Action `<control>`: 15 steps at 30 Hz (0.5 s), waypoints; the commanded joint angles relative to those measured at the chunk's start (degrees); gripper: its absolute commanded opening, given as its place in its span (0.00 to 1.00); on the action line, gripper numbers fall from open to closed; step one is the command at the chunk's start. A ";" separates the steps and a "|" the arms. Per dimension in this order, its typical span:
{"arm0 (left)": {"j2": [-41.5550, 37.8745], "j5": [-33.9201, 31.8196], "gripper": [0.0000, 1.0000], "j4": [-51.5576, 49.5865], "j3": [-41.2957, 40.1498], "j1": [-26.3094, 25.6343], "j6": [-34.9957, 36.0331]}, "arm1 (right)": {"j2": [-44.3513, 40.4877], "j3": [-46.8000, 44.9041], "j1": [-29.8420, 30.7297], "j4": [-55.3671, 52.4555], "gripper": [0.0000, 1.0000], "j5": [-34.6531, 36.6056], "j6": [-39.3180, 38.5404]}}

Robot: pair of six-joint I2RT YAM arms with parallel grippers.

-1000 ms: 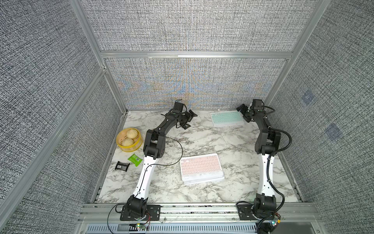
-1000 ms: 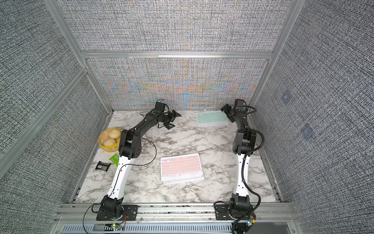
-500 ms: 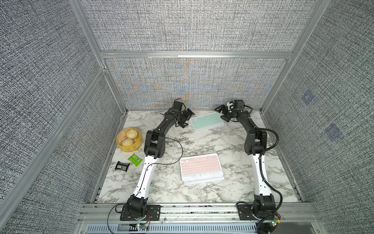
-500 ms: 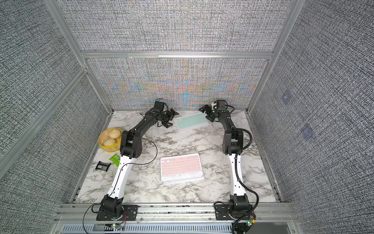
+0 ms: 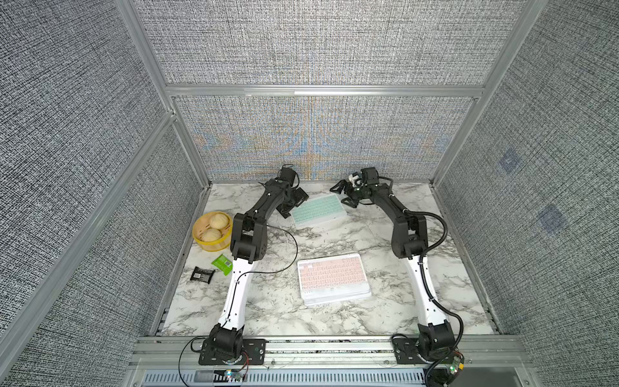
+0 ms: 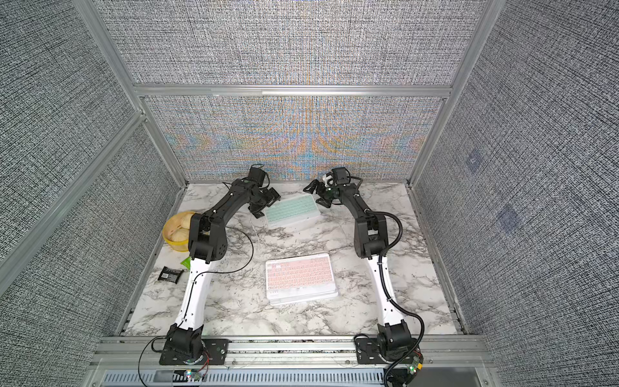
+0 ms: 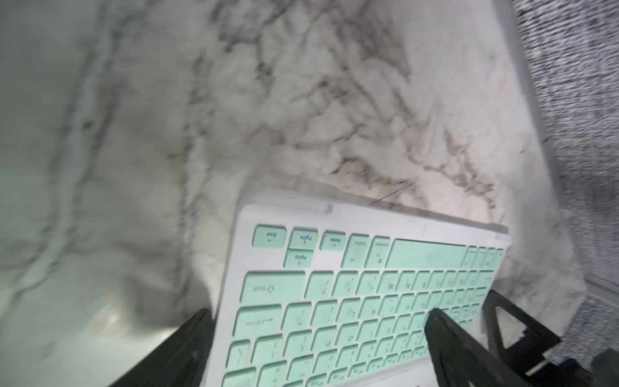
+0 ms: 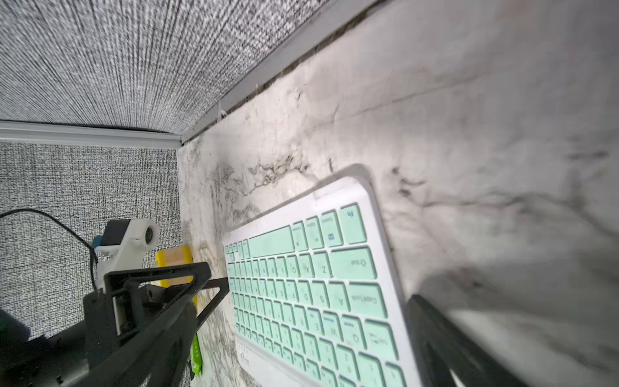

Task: Stack the numeric keypads
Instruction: Move the numeric keypad to the center of the board.

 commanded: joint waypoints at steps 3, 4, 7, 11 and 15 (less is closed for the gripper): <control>-4.49 4.49 0.99 -0.22 -7.62 -0.29 7.10 | -5.67 -10.23 5.09 -11.65 0.99 1.44 -1.03; -5.40 6.30 0.99 1.27 -9.70 -0.29 8.34 | -7.29 -12.87 5.86 -11.30 0.99 2.31 -1.28; -8.72 13.12 0.99 6.96 -16.59 -0.29 11.41 | -11.61 -19.74 7.09 -10.70 0.99 4.09 -0.52; -14.14 13.41 0.99 6.43 -22.93 -0.29 18.03 | -18.78 -30.53 7.95 -7.75 0.99 10.65 1.22; -19.49 6.83 0.99 1.61 -27.33 0.08 21.94 | -24.84 -38.31 8.07 -6.33 0.99 17.86 1.73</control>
